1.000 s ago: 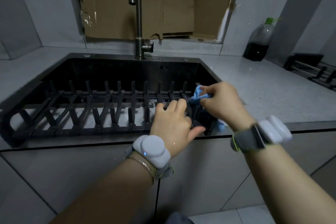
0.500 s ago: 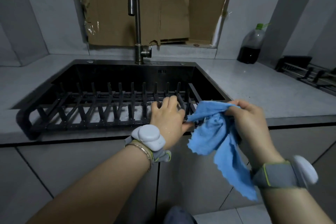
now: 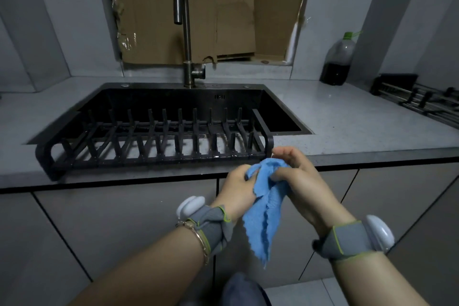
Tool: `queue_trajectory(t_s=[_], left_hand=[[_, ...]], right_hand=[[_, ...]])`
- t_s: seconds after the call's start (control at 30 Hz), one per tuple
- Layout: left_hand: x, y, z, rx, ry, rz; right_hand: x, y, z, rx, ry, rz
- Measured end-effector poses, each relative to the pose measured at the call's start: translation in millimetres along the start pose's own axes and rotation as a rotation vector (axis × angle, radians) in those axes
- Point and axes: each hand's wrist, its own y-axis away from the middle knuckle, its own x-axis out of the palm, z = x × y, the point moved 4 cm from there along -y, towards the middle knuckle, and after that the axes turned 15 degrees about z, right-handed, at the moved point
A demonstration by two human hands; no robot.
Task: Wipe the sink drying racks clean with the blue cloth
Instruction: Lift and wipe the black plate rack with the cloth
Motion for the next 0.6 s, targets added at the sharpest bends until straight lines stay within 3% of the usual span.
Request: queue_trajectory(t_s=[0.1,0.17,0.23,0.3,0.47,0.5,0.6], left_hand=[[-18.4,0.2,3.4,0.041,-0.099,-0.178],[-23.0,4.1,-2.3,0.062,-0.207,-0.255],[-17.4,8.4,-6.9,0.054,-0.315,-0.229],[-10.8,10.5,-10.8,0.06,-0.338,-0.159],[-5.9,14.3,-39.9,0.12,-0.494,0.042],[-10.2,17.6,-47.2,0.146,-0.585,-0.009],[-36.1,30.2,-72.4,0.401,-1.048,-0.456]], right_hand=[[0.6,2.1,-26.7,0.08,-0.005,-0.074],[9.7,1.1,-44.6,0.208,-0.046,0.002],[22.8,-0.8,-51.7,0.247,-0.18,0.089],[30.1,-3.9,-47.9,0.159,-0.234,0.07],[18.1,-11.7,-32.0,-0.118,-0.207,-0.227],[11.9,-14.3,-28.8,-0.174,-0.137,-0.305],[-0.5,-20.9,-10.9,-0.373,0.239,-0.499]])
